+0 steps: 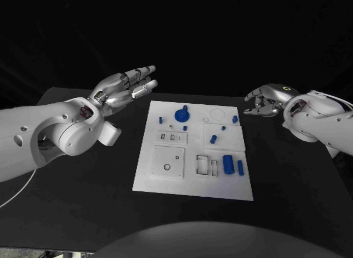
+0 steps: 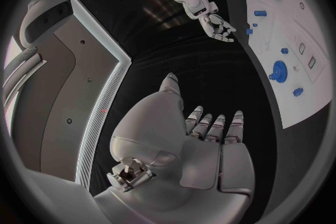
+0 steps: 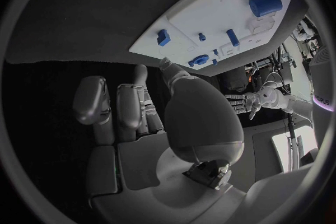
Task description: Assemble the parts on the task board
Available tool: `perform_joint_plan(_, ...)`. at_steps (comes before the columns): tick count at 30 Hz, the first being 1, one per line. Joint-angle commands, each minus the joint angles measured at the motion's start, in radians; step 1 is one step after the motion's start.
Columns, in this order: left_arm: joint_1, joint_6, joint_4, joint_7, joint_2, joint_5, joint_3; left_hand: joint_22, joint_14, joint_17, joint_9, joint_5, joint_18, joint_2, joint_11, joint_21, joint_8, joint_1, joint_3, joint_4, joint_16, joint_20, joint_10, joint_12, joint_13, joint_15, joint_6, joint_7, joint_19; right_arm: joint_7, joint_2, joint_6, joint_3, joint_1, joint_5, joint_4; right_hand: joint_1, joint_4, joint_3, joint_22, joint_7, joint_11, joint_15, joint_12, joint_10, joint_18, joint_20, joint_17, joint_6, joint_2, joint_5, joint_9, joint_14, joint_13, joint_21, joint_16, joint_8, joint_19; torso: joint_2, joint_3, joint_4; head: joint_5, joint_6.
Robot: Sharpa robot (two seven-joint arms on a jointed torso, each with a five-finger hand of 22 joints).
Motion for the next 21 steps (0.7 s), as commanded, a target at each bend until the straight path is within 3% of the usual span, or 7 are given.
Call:
perform_joint_plan(1, 0.000, 0.018, 0.001, 0.012, -0.002, -0.004, 0.001, -0.001, 0.005, 0.001, -0.001, 0.005, 0.012, -0.002, 0.006, 0.004, 0.006, 0.010, -0.002, -0.001, 0.006, -0.002, -0.001, 0.005, 0.001, 0.000, 0.000, 0.008, 0.008, 0.041, -0.002, -0.028, 0.000, -0.010, 0.010, -0.008, 0.003, 0.011, -0.030, 0.101, 0.003, -0.016, 0.002, 0.364, 0.120, 0.016, 0.001, 0.021, 0.008, 0.018, -0.009, 0.000, 0.006, 0.292, -0.011, 0.029, -0.006, 0.000, 0.000, -0.0003, -0.0016, 0.000, 0.000)
perform_joint_plan(4, 0.000, 0.019, 0.002, 0.013, -0.006, -0.004, 0.001, -0.001, 0.005, 0.002, -0.001, 0.005, 0.012, -0.002, 0.006, 0.004, 0.006, 0.012, -0.002, -0.001, 0.006, -0.002, 0.000, 0.006, 0.002, 0.001, 0.000, 0.008, 0.009, 0.061, -0.002, -0.030, 0.000, -0.020, 0.026, -0.014, -0.008, 0.029, -0.063, 0.148, 0.011, -0.016, 0.000, 0.609, 0.338, -0.004, 0.000, 0.175, 0.011, 0.020, -0.025, 0.011, 0.087, 0.483, 0.089, 0.191, -0.002, 0.058, -0.001, -0.0001, -0.0013, -0.003, 0.000)
perform_joint_plan(6, 0.000, 0.019, 0.002, 0.012, -0.007, -0.004, 0.001, -0.001, 0.005, 0.002, -0.001, 0.005, 0.012, -0.002, 0.006, 0.004, 0.006, 0.012, -0.002, -0.001, 0.006, -0.002, 0.000, 0.006, 0.002, 0.001, 0.000, 0.008, 0.009, 0.072, -0.002, -0.028, 0.000, -0.025, 0.031, -0.018, -0.003, 0.031, -0.072, 0.167, 0.010, -0.016, -0.001, 0.669, 0.405, -0.012, -0.001, 0.235, 0.010, 0.023, -0.020, 0.017, 0.120, 0.532, 0.129, 0.251, -0.001, 0.078, 0.000, -0.0002, -0.0013, -0.005, 0.000)
perform_joint_plan(8, 0.000, 0.020, 0.002, 0.012, -0.008, -0.004, 0.001, 0.000, 0.006, 0.002, -0.001, 0.006, 0.012, -0.001, 0.006, 0.004, 0.006, 0.014, -0.002, -0.001, 0.007, -0.002, 0.000, 0.007, 0.002, 0.002, -0.001, 0.008, 0.009, 0.088, 0.000, -0.029, 0.000, -0.030, 0.037, -0.023, 0.006, 0.031, -0.079, 0.191, 0.008, -0.017, -0.002, 0.732, 0.488, -0.024, -0.002, 0.311, 0.002, 0.024, 0.019, 0.028, 0.166, 0.584, 0.189, 0.326, -0.001, 0.108, -0.001, 0.0002, -0.0012, -0.008, 0.000)
perform_joint_plan(12, -0.001, 0.022, 0.001, 0.013, -0.008, -0.004, 0.001, 0.000, 0.006, 0.002, -0.001, 0.007, 0.012, -0.001, 0.007, 0.005, 0.006, 0.015, -0.002, -0.001, 0.008, -0.002, 0.000, 0.007, 0.002, 0.002, -0.001, 0.008, 0.010, 0.121, 0.006, -0.041, 0.000, -0.043, 0.059, -0.033, 0.023, 0.027, -0.085, 0.216, 0.007, -0.019, -0.001, 0.736, 0.494, -0.041, -0.002, 0.321, -0.016, 0.026, 0.064, 0.058, 0.172, 0.588, 0.277, 0.335, 0.003, 0.152, -0.001, 0.0010, -0.0012, -0.012, 0.000)
perform_joint_plan(18, -0.002, 0.026, 0.001, 0.013, -0.010, -0.004, 0.001, 0.000, 0.006, 0.002, -0.001, 0.007, 0.012, -0.001, 0.007, 0.005, 0.006, 0.016, -0.002, -0.001, 0.008, -0.002, 0.000, 0.007, 0.002, 0.003, -0.001, 0.008, 0.010, 0.185, 0.018, -0.064, 0.000, -0.065, 0.114, -0.053, 0.036, 0.034, -0.096, 0.246, 0.001, -0.022, -0.003, 0.736, 0.494, -0.064, -0.003, 0.321, -0.053, 0.031, 0.068, 0.130, 0.172, 0.588, 0.387, 0.335, 0.017, 0.211, -0.001, 0.0019, -0.0013, -0.015, 0.000)
perform_joint_plan(21, -0.003, 0.029, 0.000, 0.011, -0.011, -0.004, 0.000, 0.000, 0.007, 0.003, -0.001, 0.008, 0.011, -0.001, 0.007, 0.005, 0.006, 0.019, -0.002, -0.002, 0.009, -0.002, 0.000, 0.008, 0.002, 0.004, -0.001, 0.008, 0.010, 0.220, 0.025, -0.065, 0.000, -0.080, 0.153, -0.065, 0.063, 0.022, -0.087, 0.262, -0.002, -0.026, -0.006, 0.736, 0.494, -0.077, -0.006, 0.321, -0.073, 0.034, 0.164, 0.167, 0.172, 0.588, 0.438, 0.335, 0.023, 0.243, -0.001, 0.0014, -0.0003, -0.017, 0.000)
